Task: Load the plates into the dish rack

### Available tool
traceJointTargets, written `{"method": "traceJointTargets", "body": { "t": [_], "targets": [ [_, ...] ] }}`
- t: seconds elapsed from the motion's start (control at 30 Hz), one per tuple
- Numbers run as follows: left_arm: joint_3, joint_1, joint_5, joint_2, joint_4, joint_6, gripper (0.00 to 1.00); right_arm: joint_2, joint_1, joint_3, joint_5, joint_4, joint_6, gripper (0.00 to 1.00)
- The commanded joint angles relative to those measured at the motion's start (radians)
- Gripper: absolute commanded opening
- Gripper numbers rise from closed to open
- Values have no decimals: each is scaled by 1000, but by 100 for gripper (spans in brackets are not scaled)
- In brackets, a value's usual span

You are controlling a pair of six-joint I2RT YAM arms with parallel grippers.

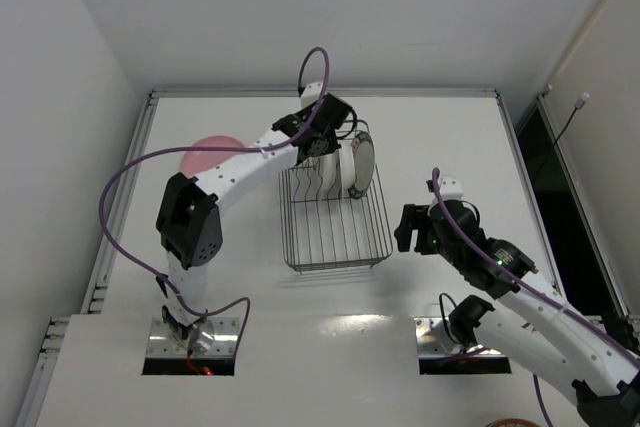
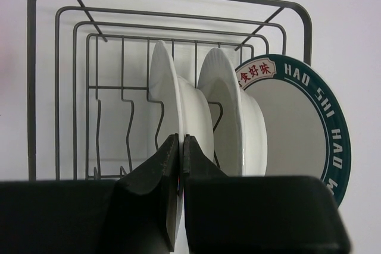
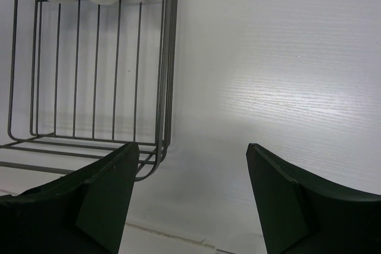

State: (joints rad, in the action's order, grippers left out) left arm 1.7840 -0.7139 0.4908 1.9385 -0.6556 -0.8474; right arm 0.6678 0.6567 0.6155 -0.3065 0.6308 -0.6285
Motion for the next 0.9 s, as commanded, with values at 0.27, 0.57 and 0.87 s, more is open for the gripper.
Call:
{"method": "traceJointTargets", "body": {
  "t": [0.27, 0.57, 0.87],
  "targets": [
    [101, -7, -100, 36, -36, 36, 21, -16, -3, 15, -13, -6, 3, 71],
    [231, -27, -119, 17, -123, 67, 72, -16, -3, 24, -3, -16, 3, 71],
    [285, -27, -181, -111, -78, 206, 83, 3, -3, 24, 24, -59, 3, 71]
  ]
}}
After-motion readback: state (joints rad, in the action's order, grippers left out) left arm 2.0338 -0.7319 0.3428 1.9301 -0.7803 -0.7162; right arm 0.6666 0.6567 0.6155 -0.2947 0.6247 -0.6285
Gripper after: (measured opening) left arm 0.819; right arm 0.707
